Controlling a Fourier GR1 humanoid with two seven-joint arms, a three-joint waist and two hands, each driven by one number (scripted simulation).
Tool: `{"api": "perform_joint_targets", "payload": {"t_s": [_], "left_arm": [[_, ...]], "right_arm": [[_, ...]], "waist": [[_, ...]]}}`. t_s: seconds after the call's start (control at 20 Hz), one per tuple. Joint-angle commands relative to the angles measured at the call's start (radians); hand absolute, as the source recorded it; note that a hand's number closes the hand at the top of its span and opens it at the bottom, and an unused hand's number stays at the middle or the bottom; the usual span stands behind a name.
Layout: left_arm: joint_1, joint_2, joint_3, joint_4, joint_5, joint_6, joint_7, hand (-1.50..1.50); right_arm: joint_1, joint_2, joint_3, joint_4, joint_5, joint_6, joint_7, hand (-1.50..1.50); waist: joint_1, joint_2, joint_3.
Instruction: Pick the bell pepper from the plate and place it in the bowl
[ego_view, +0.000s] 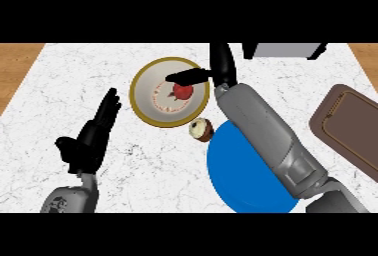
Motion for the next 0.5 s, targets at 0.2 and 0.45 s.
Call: {"api": "perform_joint_targets", "payload": {"t_s": [0.2,0.45], "left_arm": [[0.058,-0.013,-0.022,-0.065,-0.016,0.009,0.006,0.00],[0.007,-0.023,-0.006,-0.017,-0.020,0.018,-0.002,0.00]], "right_arm": [[0.232,-0.076,-0.012,-0.300,-0.009,0.141,0.008,-1.50],[0.323,-0.090,-0.043,-0.343,0.013,0.234,-0.020,-1.50]], "waist": [[-0.010,-0.004,0.000],[-0.004,0.000,0.000]]}}
